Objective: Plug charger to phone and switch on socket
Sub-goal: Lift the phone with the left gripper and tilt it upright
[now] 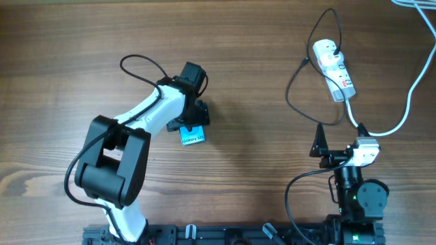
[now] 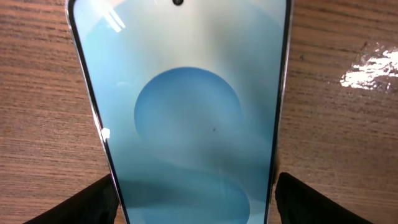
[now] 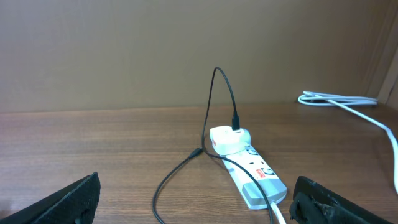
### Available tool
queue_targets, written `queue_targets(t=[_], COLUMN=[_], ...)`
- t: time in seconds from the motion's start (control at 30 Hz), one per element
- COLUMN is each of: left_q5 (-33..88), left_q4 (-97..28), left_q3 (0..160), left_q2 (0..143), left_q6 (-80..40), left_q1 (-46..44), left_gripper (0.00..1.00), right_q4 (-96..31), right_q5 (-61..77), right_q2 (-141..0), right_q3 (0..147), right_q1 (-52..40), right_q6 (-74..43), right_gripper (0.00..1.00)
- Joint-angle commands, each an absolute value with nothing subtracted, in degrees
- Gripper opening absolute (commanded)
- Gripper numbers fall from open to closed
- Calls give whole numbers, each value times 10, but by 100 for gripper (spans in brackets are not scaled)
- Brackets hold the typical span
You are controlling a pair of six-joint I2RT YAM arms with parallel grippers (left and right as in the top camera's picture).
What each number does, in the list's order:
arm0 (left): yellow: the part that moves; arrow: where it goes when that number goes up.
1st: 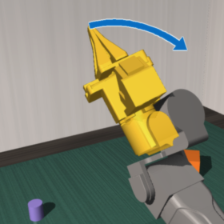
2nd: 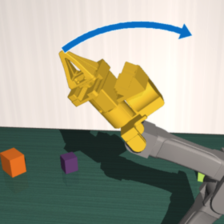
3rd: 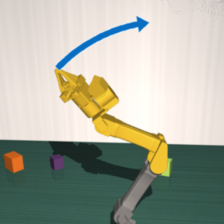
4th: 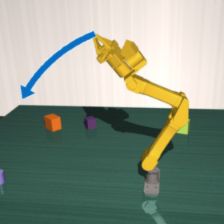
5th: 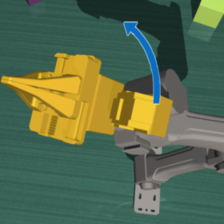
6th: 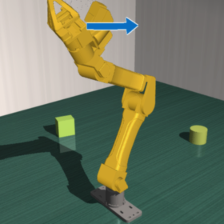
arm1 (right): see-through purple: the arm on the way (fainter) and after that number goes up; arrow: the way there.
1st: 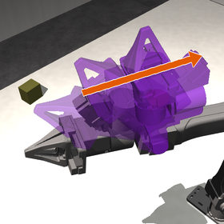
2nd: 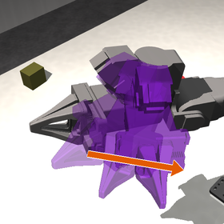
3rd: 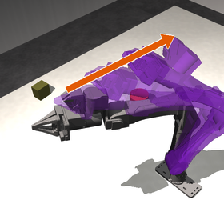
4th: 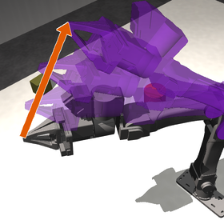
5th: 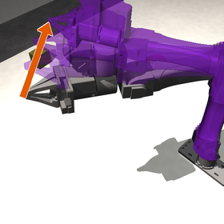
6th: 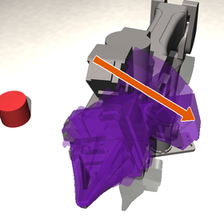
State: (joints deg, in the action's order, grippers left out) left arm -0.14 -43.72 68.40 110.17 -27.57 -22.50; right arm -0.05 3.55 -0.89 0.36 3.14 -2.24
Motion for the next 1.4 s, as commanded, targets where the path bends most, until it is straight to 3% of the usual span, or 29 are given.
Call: queue_targets(t=[0.0, 0.13, 0.2, 0.33, 0.57, 0.73, 1.07, 1.37], left_q5=[5, 6, 6, 6, -3, -18, -17, 87], left_q4=[-430, -432, -431, -428, -448, -487, -552, -654], left_q3=[656, 646, 644, 644, 668, 729, 800, 955], left_q2=[1096, 1096, 1096, 1096, 1094, 1094, 1086, 1084], left_q6=[-289, -305, -306, -320, -318, -318, -320, -320], left_q1=[-228, -228, -228, -228, -226, -226, -226, -226], left_gripper=[82, 81, 67, 55, 59, 55, 56, 58], right_q4=[1, 1, 1, 1, 1, 1, 1, 1], right_q5=[30, 30, 30, 30, 30, 30, 30, 30], right_q2=[-3, -3, -3, -3, -3, -3, -3, -3], right_q3=[3, 3, 3, 3, 3, 3, 3, 3], right_q1=[30, 30, 30, 30, 30, 30, 30, 30], right_q6=[-16, -16, -16, -16, -16, -16, -16, -16], right_gripper=[100, 100, 100, 100, 100, 100, 100, 100])
